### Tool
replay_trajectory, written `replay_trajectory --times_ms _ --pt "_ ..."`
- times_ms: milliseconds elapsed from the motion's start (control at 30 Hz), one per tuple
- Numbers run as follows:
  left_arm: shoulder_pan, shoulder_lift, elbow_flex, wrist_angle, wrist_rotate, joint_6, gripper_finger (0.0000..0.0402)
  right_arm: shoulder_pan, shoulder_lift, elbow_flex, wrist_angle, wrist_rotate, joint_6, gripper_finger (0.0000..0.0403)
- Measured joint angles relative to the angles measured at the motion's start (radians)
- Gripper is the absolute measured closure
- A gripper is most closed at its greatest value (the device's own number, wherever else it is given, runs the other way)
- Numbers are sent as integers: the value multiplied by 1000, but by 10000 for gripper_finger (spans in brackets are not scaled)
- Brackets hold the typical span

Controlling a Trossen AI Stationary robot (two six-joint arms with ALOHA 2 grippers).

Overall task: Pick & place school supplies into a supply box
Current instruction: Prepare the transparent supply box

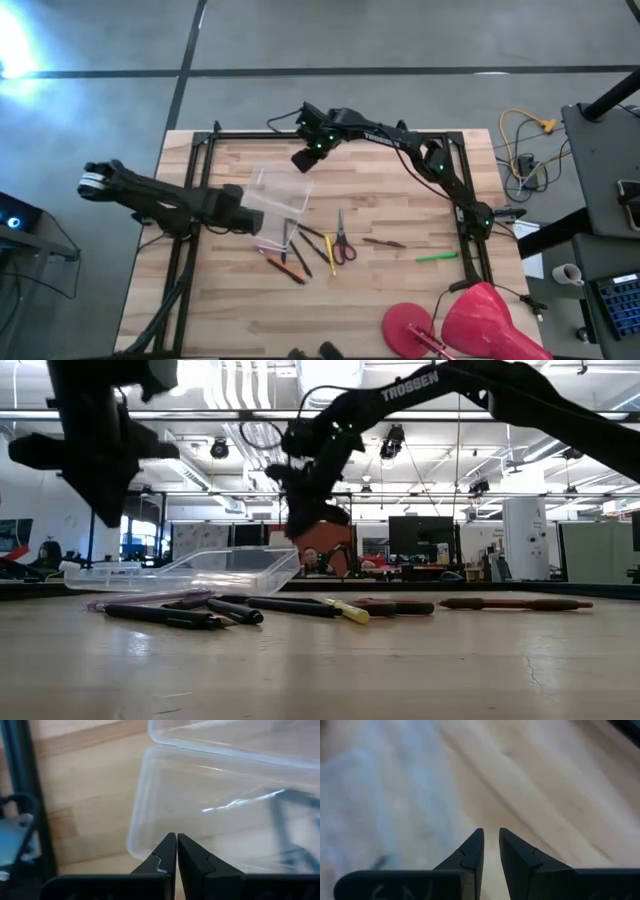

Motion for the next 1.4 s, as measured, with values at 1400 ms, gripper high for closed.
replay_trajectory --times_ms 1400 --pt "224 3 -207 306 -6 125 402 107 60 95 -148 -75 26 348"
